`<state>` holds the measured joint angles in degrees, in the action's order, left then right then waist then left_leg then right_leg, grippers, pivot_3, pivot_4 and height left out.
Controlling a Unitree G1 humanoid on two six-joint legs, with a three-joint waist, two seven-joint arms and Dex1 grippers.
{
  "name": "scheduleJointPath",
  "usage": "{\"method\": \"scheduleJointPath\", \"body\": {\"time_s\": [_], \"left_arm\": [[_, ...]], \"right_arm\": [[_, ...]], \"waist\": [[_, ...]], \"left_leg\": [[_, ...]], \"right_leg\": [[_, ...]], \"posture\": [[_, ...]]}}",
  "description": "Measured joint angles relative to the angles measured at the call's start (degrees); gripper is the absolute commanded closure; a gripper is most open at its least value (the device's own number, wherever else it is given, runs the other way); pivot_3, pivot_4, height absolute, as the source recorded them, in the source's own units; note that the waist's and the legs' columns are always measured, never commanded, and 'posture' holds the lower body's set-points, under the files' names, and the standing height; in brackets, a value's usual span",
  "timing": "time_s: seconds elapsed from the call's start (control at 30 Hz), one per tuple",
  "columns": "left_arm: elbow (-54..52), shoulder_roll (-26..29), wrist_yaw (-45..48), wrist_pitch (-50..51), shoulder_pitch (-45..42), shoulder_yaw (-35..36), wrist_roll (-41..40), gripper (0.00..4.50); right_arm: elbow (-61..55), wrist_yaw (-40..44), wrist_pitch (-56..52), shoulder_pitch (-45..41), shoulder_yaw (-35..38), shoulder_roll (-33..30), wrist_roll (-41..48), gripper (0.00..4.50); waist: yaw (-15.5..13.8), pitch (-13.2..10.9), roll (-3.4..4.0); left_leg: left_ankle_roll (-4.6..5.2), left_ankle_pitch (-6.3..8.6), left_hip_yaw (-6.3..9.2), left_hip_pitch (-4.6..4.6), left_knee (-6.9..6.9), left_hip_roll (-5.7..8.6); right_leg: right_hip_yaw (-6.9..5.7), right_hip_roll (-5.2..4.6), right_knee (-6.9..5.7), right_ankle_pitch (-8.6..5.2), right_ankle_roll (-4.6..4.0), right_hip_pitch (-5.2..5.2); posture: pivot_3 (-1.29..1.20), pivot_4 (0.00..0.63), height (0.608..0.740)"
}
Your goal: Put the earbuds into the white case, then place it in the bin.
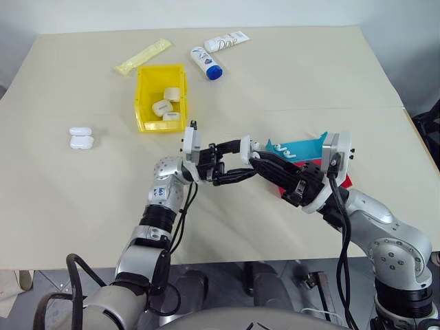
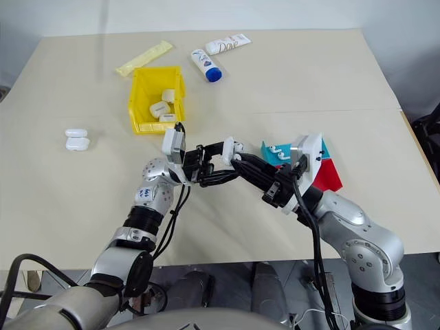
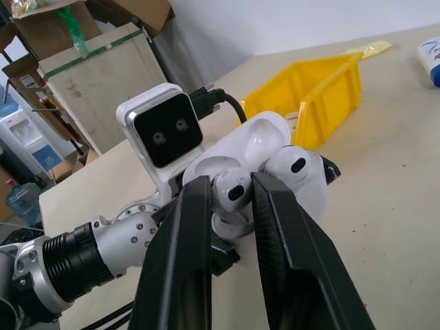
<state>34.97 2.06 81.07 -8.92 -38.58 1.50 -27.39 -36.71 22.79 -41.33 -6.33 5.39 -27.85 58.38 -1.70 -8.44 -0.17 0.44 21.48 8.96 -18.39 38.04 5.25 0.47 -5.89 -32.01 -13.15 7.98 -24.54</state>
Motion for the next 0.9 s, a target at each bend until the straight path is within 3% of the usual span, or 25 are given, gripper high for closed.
{"method": "scheduleJointPath", "body": {"time_s": [0.43, 0.6, 0.9], "left_arm": [[1.79, -0.23, 0.02, -0.76, -0.25, 0.11, 0.00, 1.67], [1.80, -0.02, 0.97, -1.62, -0.73, 0.89, -0.16, 1.67], [1.80, -0.10, 1.96, -1.83, -1.33, 1.38, -0.18, 1.67]], "right_arm": [[0.70, -0.01, -0.06, 0.21, 0.00, -0.02, 0.12, 4.03], [1.44, -1.22, -0.55, -0.83, 0.64, -1.24, -0.57, 2.38], [0.22, -1.66, -2.39, -3.26, 0.86, -3.58, -0.61, 2.38]], "waist": [[0.01, 0.00, 0.00], [-0.02, 0.00, 0.00], [-0.05, 0.00, 0.00]], "left_leg": [[0.00, 0.00, 0.00, 0.00, 0.00, 0.00], [0.00, 0.00, 0.00, 0.00, 0.00, 0.00], [0.00, 0.00, 0.01, -0.01, 0.00, 0.00]], "right_leg": [[0.00, 0.00, 0.00, 0.00, 0.00, 0.00], [-0.01, 0.00, 0.00, 0.00, 0.00, 0.00], [-0.01, 0.00, 0.01, 0.00, 0.00, 0.00]], "posture": [[0.00, 0.150, 0.740], [0.00, 0.150, 0.740], [0.00, 0.150, 0.740]]}}
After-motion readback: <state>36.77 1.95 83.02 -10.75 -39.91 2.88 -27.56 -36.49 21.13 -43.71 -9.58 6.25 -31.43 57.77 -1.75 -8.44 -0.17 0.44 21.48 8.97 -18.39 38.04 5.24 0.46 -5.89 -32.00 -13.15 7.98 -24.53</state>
